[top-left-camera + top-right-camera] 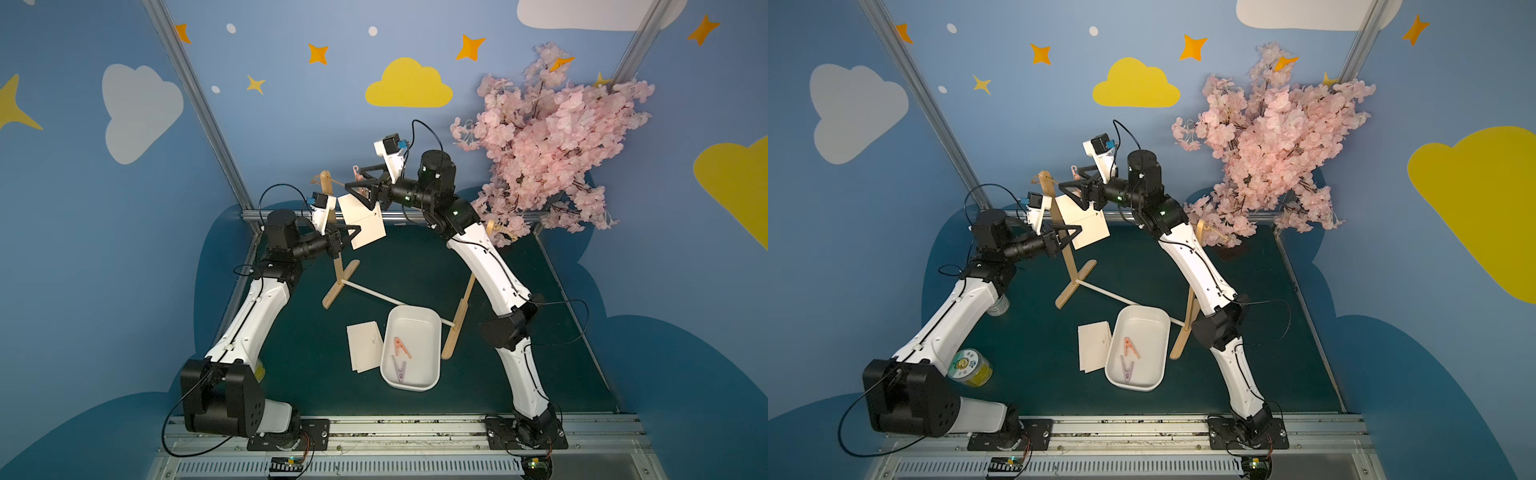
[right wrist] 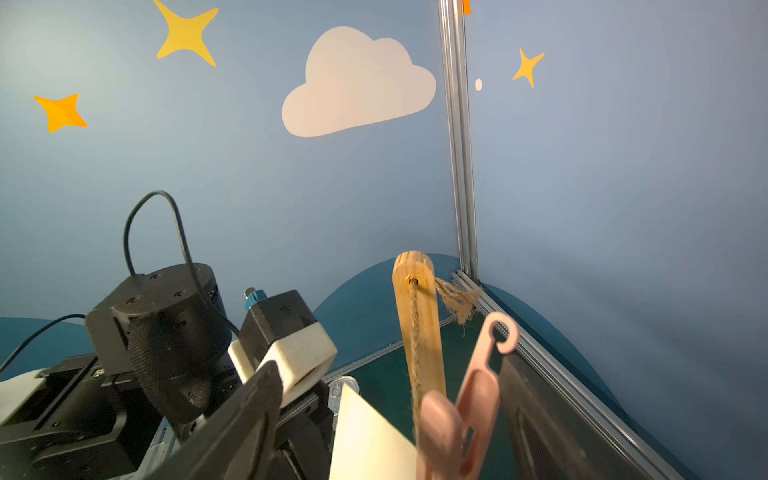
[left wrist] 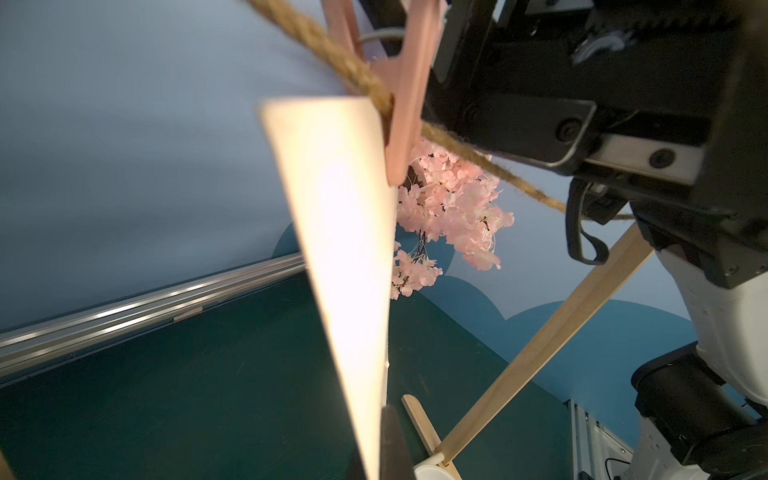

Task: Remove the postcards from the strings
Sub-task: Remove the clamp from the clothesline.

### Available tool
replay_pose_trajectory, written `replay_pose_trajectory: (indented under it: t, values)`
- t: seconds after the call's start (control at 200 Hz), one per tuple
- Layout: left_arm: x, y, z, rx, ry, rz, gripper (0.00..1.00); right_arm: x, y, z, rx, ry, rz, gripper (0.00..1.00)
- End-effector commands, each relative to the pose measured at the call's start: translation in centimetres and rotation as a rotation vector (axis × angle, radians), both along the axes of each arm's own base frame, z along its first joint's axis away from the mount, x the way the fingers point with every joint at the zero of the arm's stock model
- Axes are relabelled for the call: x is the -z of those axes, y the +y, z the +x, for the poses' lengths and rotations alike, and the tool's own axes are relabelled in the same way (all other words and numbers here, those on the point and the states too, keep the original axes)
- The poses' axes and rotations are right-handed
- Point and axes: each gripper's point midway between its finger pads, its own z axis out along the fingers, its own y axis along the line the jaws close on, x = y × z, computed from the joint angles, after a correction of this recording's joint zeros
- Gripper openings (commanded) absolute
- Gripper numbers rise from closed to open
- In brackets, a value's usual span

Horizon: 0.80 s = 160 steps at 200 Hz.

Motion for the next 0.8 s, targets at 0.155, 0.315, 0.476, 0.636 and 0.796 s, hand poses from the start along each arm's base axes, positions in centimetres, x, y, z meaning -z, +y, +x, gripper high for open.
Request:
replay_pose_trajectory:
  t: [0.155,0.315,0.476,0.636,0.796]
  values:
    - [-1.4,0.2,-0.6,0.002,-0.046,0.021,0.03,1.2,0.2,0.6,-0.003,0.005,-0.027,0.83]
    - [-1.4,0.3,-0.7,-0.005,-0.053,0.029,0.03,1.5,0.1,0.9,0.016,0.004,-0.038,0.84]
    - [-1.5,0.4,-0.8,-0.008,-0.058,0.038,0.03,1.9,0.1,1.0,0.018,0.010,-0.047,0.84]
    - [-1.4,0.4,-0.9,-0.008,-0.061,0.046,0.03,2.2,0.3,1.2,0.018,0.013,-0.053,0.84]
    - [-1.4,0.4,-0.9,-0.003,-0.055,0.051,0.03,2.2,0.3,1.2,0.014,0.009,-0.049,0.84]
